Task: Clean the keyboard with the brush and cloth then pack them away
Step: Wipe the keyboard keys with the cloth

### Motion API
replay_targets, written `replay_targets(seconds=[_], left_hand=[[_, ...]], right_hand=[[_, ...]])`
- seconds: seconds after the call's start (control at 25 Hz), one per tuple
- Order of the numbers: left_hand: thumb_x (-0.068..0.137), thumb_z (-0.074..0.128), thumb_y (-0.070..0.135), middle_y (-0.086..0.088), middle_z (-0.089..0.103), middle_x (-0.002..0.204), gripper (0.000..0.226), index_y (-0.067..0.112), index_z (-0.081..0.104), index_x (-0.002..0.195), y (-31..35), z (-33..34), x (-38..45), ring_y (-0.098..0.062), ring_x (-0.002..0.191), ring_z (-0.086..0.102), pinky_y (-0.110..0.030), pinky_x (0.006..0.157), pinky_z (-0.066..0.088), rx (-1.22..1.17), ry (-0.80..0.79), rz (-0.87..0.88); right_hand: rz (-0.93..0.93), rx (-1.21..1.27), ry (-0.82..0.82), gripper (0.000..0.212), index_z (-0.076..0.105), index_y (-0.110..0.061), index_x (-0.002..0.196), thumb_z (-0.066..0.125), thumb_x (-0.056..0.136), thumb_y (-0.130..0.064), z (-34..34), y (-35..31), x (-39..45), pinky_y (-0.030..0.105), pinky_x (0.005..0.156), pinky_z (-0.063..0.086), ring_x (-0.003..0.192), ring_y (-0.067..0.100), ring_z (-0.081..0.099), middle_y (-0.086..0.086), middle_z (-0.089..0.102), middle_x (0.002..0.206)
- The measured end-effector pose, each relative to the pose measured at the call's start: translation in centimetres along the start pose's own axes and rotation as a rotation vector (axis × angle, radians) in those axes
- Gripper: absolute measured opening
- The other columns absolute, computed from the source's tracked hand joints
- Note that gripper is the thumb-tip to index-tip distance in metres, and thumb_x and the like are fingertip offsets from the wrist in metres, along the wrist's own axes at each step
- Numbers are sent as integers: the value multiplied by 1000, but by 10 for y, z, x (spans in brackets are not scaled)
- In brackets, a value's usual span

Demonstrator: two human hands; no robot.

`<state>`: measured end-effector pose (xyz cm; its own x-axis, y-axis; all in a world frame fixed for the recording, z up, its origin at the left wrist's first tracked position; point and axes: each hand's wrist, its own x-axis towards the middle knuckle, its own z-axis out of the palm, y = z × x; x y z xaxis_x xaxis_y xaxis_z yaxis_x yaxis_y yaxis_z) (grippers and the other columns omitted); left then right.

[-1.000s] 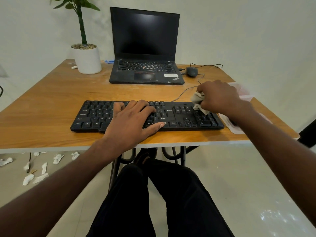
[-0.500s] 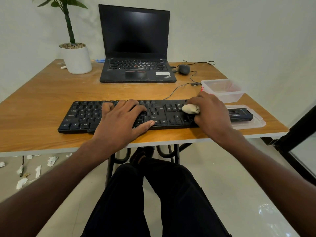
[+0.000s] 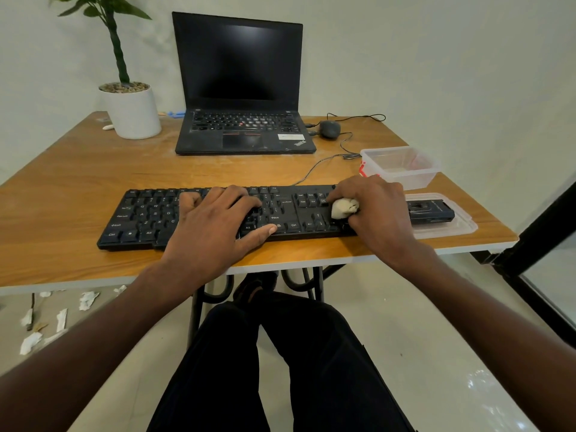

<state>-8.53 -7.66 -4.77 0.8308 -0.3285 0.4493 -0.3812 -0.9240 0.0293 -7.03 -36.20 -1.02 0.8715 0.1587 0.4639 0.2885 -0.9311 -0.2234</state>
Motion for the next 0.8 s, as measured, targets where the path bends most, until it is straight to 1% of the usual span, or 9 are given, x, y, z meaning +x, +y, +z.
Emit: replay_targets(seconds=[0.04,0.16,0.24,0.28,0.36,0.48,0.6,0.72,0.8], left_hand=[[97,21,81,11,57,133,71,35,58,136,0,0,0,-15,123,54,-40,94,20,0,-2,-1],[97,22,81,11,57,133,69,35,57,136,0,0,0,-15,122,54,-40,94,20,-4,2,-2],[98,23,80,11,56,132,68,35,57,135,0,1,0,-15,123,54,-41,95,20,-5,2,-4],[98,23,80,11,56,133,67,36,56,136,0,1,0,-15,123,53,-41,95,20,-2,1,-6],[98,23,80,11,55,133,67,36,56,136,-1,1,0,-15,123,53,-41,96,20,-2,3,-8],[98,24,80,11,56,133,68,35,57,136,-1,1,0,-15,123,53,-42,97,22,-13,6,-4],[98,24,80,12,56,132,67,35,57,135,-1,1,1,-14,123,52,-39,95,19,-10,8,-1],[97,25,80,11,57,132,68,35,57,135,-1,1,1,-15,123,53,-39,95,19,-11,13,4],[97,25,80,11,57,132,68,34,58,135,-2,0,0,-15,123,53,-38,93,18,-6,17,5]], right_hand=[[22,-47,19,47,79,-31,108,78,76,2,-2,5,0,49,92,47,110,24,64,-5,76,113],[187,-231,38,34,80,-24,112,75,84,-5,-13,26,5,48,86,51,101,32,67,7,77,107],[238,-336,43,25,80,-21,110,76,86,-12,-19,30,8,44,80,54,95,34,68,10,76,102],[241,-350,59,24,80,-20,109,77,86,-15,-21,30,8,42,77,54,93,34,68,9,75,100],[234,-317,54,26,79,-19,111,77,86,-16,-21,27,8,41,76,54,93,34,68,10,75,103],[225,-228,-35,33,78,-19,115,76,83,-13,-18,20,11,40,76,54,96,31,67,10,75,105],[227,-96,-109,40,76,-25,118,74,81,-12,-16,12,25,37,74,52,97,29,65,7,74,108],[158,86,-195,41,78,-28,114,69,80,-6,-9,-3,39,32,74,48,92,21,60,4,75,106],[116,140,-232,42,80,-25,110,66,79,0,-7,-10,45,33,77,52,91,17,61,3,77,103]])
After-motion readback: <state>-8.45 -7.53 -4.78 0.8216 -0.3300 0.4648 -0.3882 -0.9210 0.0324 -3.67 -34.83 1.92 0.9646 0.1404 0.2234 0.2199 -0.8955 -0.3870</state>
